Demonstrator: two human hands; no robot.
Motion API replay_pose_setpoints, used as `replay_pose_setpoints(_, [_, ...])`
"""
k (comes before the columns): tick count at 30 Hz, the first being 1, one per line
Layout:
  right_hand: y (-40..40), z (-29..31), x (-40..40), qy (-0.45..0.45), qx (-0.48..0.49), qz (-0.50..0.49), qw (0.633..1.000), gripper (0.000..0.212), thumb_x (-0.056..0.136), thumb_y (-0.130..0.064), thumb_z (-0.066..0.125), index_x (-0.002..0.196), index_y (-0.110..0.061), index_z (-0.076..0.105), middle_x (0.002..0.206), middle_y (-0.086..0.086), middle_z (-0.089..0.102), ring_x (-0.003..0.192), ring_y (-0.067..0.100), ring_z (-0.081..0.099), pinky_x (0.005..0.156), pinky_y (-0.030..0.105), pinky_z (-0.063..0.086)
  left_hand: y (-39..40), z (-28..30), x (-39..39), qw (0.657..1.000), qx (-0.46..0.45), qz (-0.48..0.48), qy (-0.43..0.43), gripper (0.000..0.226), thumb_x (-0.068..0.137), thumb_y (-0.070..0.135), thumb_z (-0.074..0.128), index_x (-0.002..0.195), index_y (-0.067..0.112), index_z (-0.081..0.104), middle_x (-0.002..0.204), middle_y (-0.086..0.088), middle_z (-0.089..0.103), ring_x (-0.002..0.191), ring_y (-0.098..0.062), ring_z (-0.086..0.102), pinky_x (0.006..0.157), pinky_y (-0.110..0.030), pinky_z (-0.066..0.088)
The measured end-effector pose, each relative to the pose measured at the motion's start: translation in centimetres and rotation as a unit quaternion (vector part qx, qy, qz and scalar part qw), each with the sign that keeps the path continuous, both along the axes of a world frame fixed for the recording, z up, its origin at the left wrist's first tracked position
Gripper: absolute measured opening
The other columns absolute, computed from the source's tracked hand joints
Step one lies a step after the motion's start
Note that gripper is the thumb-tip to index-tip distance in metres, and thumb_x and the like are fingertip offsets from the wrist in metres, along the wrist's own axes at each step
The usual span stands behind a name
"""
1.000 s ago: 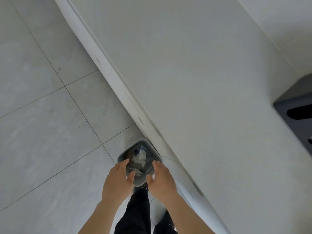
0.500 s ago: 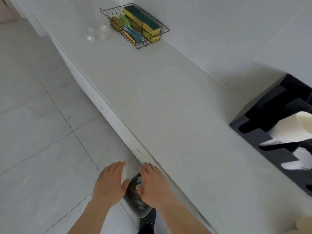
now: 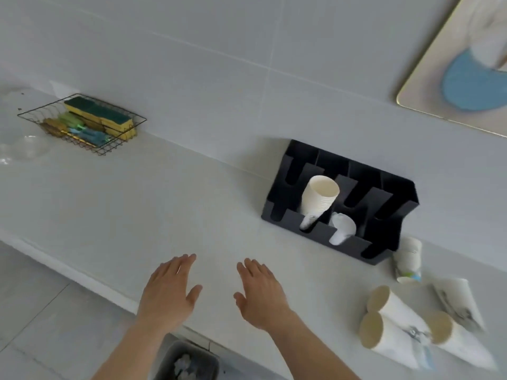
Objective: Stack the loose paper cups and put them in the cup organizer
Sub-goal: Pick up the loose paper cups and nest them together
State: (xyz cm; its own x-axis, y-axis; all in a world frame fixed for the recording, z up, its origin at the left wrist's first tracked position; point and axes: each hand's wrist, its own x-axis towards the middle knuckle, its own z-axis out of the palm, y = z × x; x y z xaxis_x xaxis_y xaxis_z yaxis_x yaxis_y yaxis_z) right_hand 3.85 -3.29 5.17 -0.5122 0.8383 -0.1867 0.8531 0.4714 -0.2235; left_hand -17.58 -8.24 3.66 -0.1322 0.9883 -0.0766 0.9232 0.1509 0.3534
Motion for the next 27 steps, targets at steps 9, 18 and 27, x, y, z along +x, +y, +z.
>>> replay_pose_setpoints(9, [-0.3,1.8,17.0,0.007,0.031,-0.211,0.977,0.061,0.099,-0.030,0.054,0.152,-0.013,0.030,0.158,0.007,0.033,0.147,0.027,0.028,0.125,0.037,0.021,7.4,1.5,15.6,0.983,0.022,-0.180,-0.034,0.075,0.093,0.052,0.052,0.156,0.028,0.018,0.160,0.008,0.032,0.146,-0.014,0.030,0.122,-0.033,0.024])
replay_pose_setpoints(18, [-1.5,1.5,30.0,0.032,0.034,-0.332,0.942,0.060,0.092,-0.022,0.061,0.147,-0.013,0.041,0.150,0.005,0.047,0.139,0.026,0.043,0.114,0.035,0.036,8.0,0.8,30.6,0.960,-0.025,-0.268,-0.076,0.090,0.082,0.070,0.048,0.156,0.032,0.016,0.161,0.009,0.027,0.147,-0.014,0.027,0.121,-0.035,0.025])
replay_pose_setpoints(27, [-0.5,-0.8,36.2,0.054,0.013,-0.327,0.943,0.067,0.089,-0.019,0.066,0.150,-0.013,0.037,0.153,0.004,0.043,0.142,0.024,0.039,0.117,0.033,0.032,7.0,-1.6,38.5,0.954,-0.130,-0.263,-0.058,0.117,0.067,0.078,0.055,0.158,0.025,0.005,0.166,0.006,0.015,0.152,-0.016,0.016,0.123,-0.037,0.019])
